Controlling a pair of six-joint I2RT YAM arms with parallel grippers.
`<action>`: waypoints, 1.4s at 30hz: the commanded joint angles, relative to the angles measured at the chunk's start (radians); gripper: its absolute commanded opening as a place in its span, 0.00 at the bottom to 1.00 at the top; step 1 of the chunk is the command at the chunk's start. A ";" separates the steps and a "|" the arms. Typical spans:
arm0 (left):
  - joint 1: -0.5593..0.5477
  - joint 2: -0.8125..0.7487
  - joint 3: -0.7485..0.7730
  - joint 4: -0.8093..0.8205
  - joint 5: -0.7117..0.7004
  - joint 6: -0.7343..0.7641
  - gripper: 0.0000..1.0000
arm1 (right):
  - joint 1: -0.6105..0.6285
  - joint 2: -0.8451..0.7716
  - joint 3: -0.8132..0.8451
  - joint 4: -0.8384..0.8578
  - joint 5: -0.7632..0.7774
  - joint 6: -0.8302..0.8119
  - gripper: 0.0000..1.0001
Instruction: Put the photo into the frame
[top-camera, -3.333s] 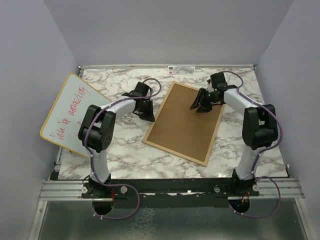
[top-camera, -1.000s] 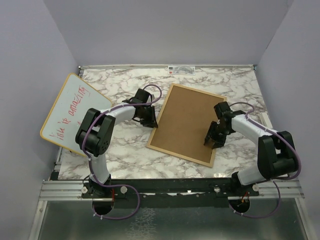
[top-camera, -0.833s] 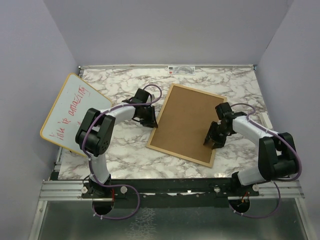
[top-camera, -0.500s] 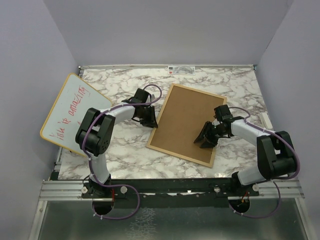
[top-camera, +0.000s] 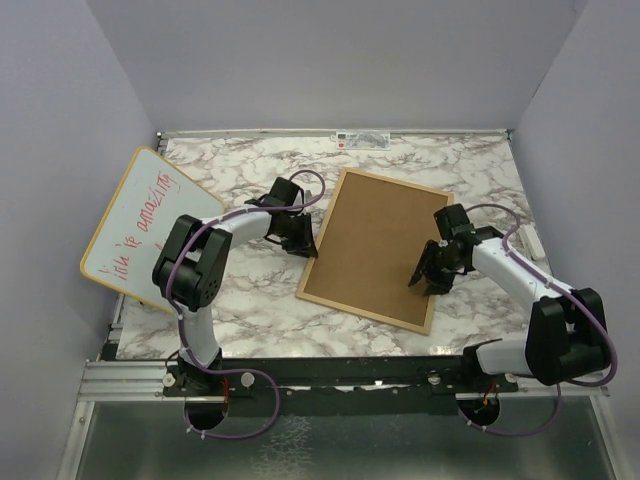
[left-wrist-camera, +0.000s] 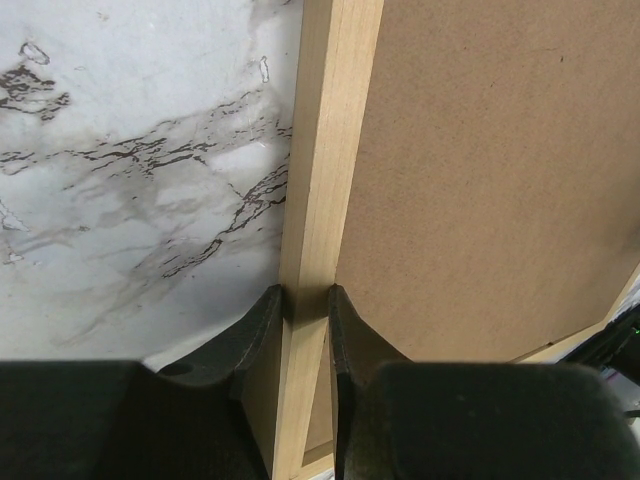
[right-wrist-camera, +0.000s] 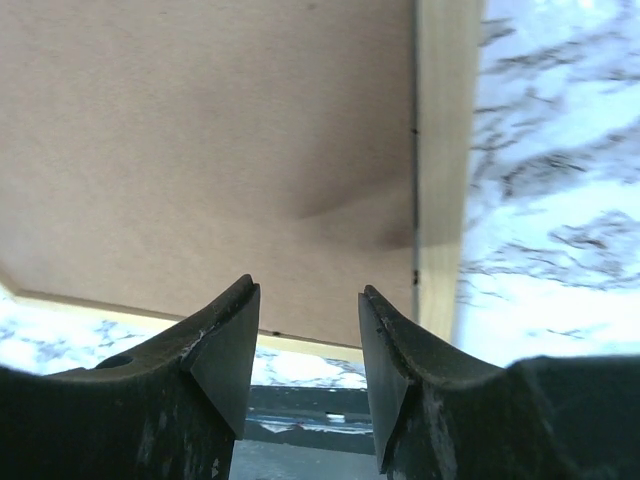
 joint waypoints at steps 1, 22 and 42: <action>-0.020 0.082 -0.047 -0.126 -0.036 0.014 0.19 | 0.001 -0.010 0.007 -0.137 0.124 -0.016 0.49; -0.017 0.087 -0.049 -0.127 -0.037 0.017 0.19 | 0.000 0.096 -0.095 -0.029 0.012 -0.032 0.45; -0.017 0.097 -0.065 -0.126 -0.021 0.023 0.19 | 0.000 0.219 -0.114 0.066 -0.015 -0.043 0.23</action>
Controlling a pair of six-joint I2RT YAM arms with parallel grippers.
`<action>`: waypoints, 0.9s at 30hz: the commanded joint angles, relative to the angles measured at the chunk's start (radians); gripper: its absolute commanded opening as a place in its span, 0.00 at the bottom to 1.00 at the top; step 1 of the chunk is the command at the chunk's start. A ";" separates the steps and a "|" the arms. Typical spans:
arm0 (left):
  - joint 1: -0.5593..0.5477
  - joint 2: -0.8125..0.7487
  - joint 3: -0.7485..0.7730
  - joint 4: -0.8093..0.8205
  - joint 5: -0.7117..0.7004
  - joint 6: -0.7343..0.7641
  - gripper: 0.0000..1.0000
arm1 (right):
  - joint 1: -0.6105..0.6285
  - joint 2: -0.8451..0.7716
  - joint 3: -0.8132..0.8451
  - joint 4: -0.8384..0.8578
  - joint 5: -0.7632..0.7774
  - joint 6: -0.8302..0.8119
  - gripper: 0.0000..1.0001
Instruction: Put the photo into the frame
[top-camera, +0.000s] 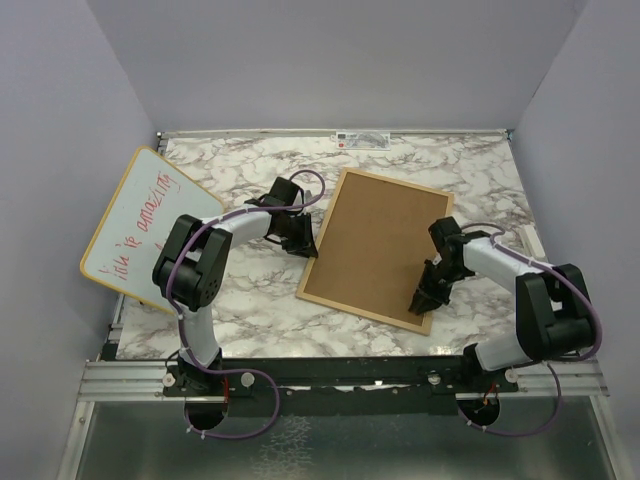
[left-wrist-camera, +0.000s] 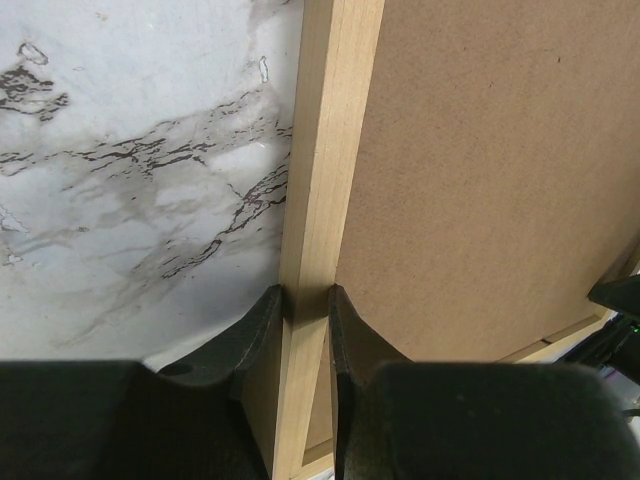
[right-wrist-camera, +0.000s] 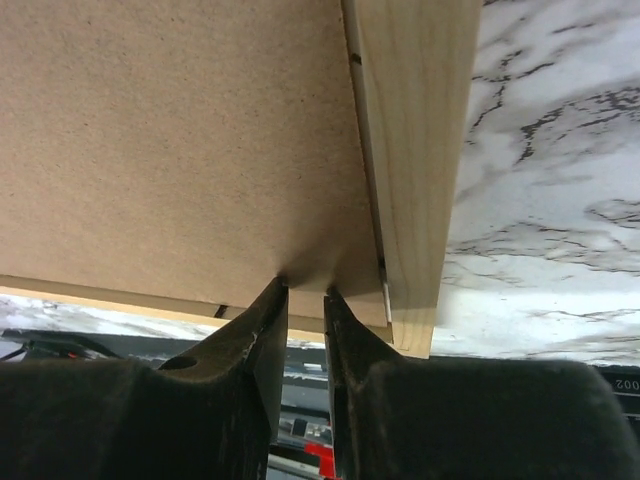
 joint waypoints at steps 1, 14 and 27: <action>-0.018 0.093 -0.067 -0.124 -0.027 0.023 0.19 | 0.010 0.092 -0.033 0.102 0.086 -0.009 0.23; -0.004 0.080 -0.061 -0.124 -0.072 0.020 0.19 | 0.012 0.037 0.147 0.055 0.278 -0.028 0.35; 0.004 0.061 -0.071 -0.124 -0.068 0.032 0.24 | 0.010 0.065 0.358 0.072 0.421 0.054 0.40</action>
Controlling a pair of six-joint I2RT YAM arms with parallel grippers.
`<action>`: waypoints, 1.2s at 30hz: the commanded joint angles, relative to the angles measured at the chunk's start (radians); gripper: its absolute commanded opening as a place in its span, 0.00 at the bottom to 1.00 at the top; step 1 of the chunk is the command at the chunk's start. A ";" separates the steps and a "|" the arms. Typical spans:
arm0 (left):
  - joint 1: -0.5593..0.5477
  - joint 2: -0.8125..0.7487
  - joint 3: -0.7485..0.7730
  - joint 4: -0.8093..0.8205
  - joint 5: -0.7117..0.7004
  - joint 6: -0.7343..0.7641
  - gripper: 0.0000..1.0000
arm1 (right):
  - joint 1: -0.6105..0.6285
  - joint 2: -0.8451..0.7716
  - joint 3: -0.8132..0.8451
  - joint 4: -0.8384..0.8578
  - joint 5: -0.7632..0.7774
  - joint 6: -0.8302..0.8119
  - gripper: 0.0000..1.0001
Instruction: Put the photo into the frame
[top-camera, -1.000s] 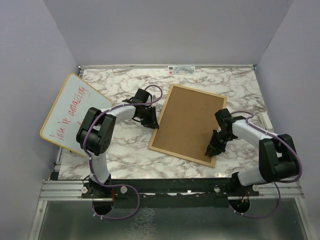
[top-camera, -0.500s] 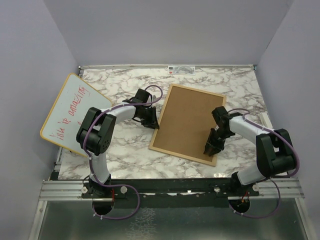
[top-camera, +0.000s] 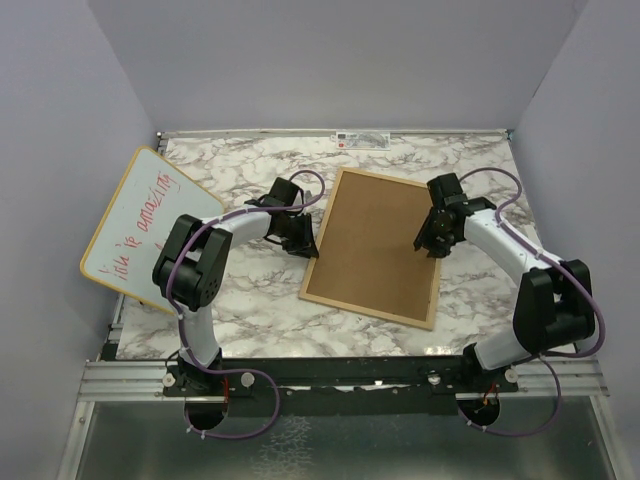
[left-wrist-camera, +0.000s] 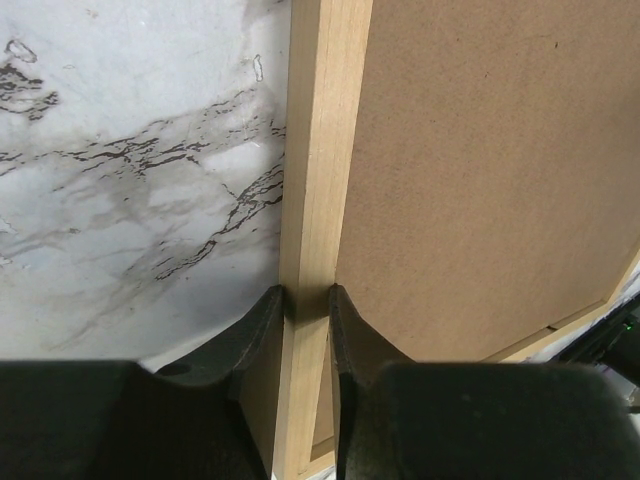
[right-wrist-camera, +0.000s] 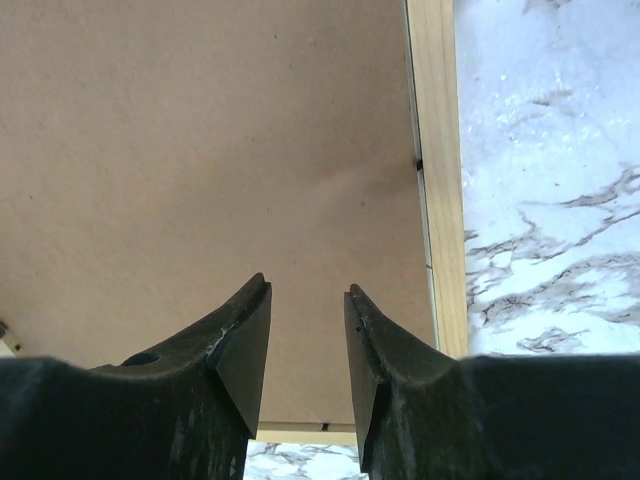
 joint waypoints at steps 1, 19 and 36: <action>0.002 0.060 -0.066 -0.124 -0.076 0.041 0.25 | -0.005 0.045 0.041 0.008 0.069 0.031 0.39; 0.002 0.055 -0.095 -0.110 -0.087 0.038 0.26 | -0.073 0.306 0.104 0.017 0.106 -0.059 0.34; 0.002 0.041 -0.054 -0.046 -0.079 0.053 0.32 | -0.073 0.192 0.270 0.154 -0.221 -0.123 0.35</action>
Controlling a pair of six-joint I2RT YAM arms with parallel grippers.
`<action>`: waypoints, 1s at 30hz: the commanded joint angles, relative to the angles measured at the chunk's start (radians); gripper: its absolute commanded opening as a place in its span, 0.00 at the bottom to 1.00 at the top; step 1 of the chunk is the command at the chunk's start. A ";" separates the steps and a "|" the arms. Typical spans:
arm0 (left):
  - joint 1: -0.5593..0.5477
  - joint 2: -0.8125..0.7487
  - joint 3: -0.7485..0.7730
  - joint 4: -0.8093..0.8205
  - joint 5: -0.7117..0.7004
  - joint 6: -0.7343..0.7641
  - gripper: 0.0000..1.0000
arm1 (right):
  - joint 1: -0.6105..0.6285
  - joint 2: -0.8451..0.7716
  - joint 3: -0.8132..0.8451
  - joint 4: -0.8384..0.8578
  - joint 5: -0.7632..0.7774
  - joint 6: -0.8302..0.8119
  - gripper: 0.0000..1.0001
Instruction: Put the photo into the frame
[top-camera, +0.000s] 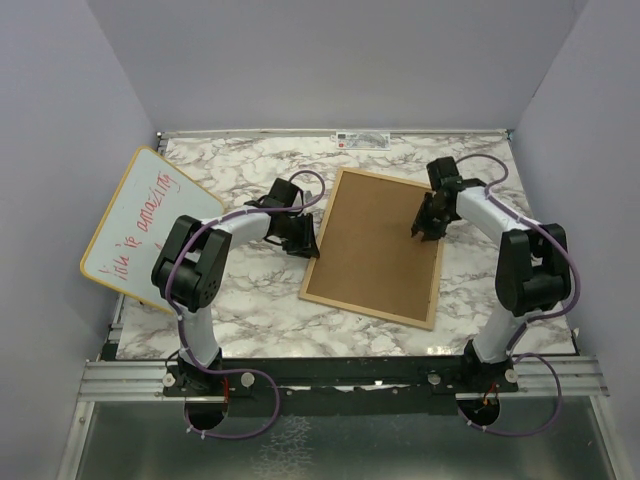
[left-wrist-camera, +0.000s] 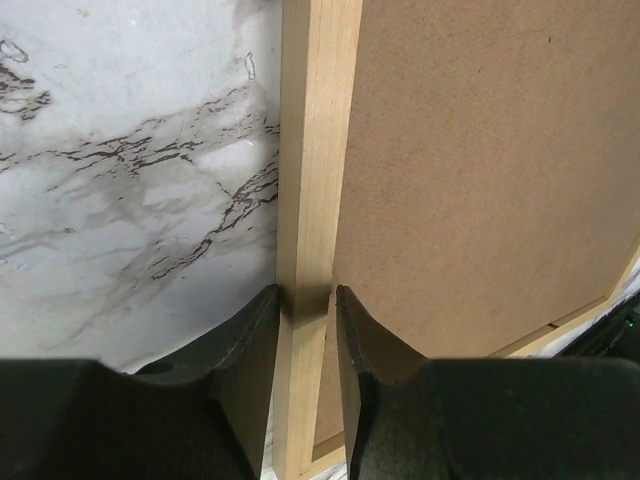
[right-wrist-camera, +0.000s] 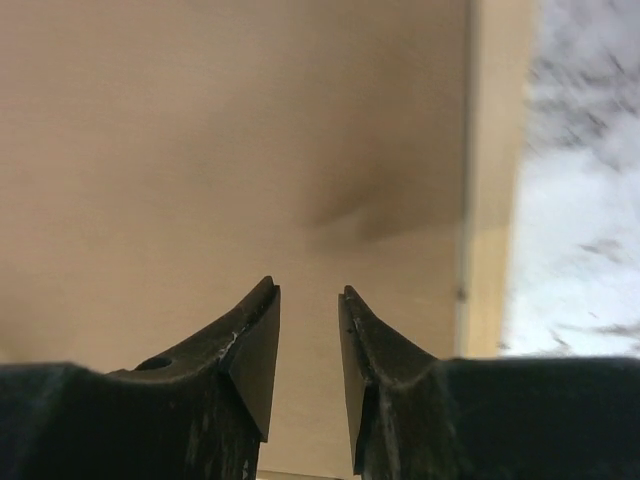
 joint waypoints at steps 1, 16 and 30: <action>-0.001 0.052 -0.051 -0.057 -0.068 0.040 0.32 | -0.006 -0.065 0.137 0.146 -0.223 0.000 0.35; -0.079 -0.026 -0.259 0.112 -0.012 -0.067 0.08 | 0.070 0.107 0.163 0.435 -0.578 0.189 0.34; -0.142 -0.248 -0.424 0.233 -0.042 -0.187 0.24 | 0.151 0.172 0.014 0.626 -0.762 0.203 0.31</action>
